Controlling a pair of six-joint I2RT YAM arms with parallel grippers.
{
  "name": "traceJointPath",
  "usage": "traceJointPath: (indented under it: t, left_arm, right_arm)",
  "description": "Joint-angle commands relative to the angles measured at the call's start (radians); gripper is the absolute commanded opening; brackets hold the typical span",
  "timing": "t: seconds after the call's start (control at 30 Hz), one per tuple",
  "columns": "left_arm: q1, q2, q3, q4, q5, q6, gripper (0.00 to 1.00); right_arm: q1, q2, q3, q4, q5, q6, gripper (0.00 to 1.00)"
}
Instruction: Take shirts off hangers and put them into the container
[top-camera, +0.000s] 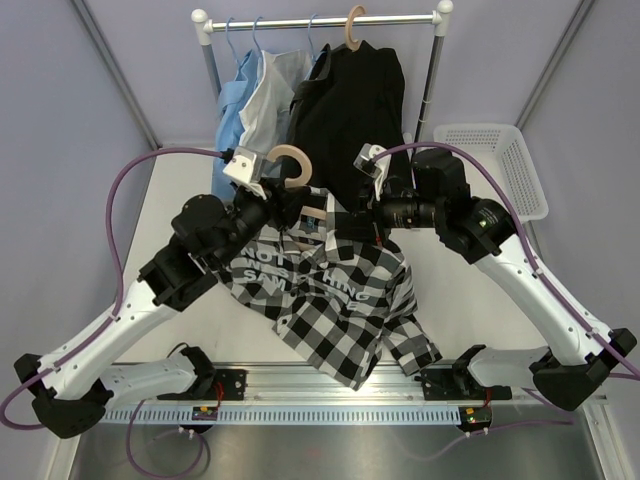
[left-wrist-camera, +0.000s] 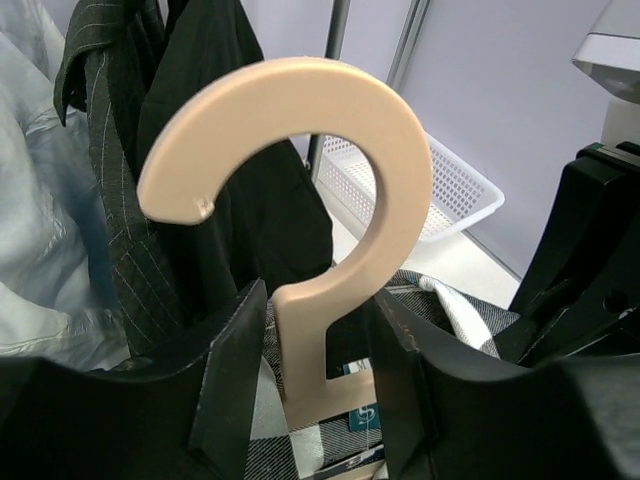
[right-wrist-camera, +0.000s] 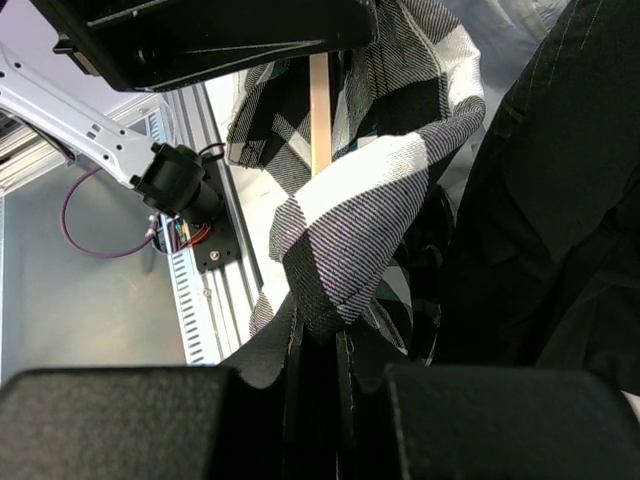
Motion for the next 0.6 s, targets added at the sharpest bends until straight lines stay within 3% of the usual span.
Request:
traceJointPath:
  t: [0.0, 0.1, 0.13, 0.2, 0.33, 0.47, 0.5, 0.57]
  left_arm:
    - [-0.001, 0.011, 0.014, 0.093, -0.053, 0.000, 0.44]
    - [-0.001, 0.032, 0.021, 0.078, -0.050, -0.016, 0.28]
    - [-0.002, 0.037, 0.021, 0.073, -0.048, -0.017, 0.17]
    - [-0.002, 0.037, 0.018, 0.073, -0.051, -0.020, 0.04]
    - [-0.001, 0.026, 0.024, 0.075, -0.077, 0.002, 0.00]
    - [-0.002, 0.012, 0.028, 0.075, -0.117, 0.045, 0.00]
    - [-0.001, 0.009, 0.026, 0.075, -0.134, 0.056, 0.00]
    - [-0.001, 0.005, 0.025, 0.076, -0.153, 0.064, 0.00]
  right_arm:
    - [0.013, -0.029, 0.041, 0.071, -0.044, 0.000, 0.00]
    - [0.013, -0.029, 0.044, 0.071, -0.046, 0.000, 0.00]
    - [0.012, -0.030, 0.043, 0.074, -0.044, 0.000, 0.00]
    - [0.013, -0.032, 0.041, 0.075, -0.041, 0.000, 0.00]
    - [0.012, -0.043, 0.017, 0.072, -0.003, 0.000, 0.00]
    - [0.012, -0.066, 0.004, 0.042, 0.090, 0.008, 0.33]
    - [0.013, -0.079, 0.006, 0.033, 0.112, 0.011, 0.49]
    - [0.012, -0.096, 0.021, 0.003, 0.161, 0.013, 0.60]
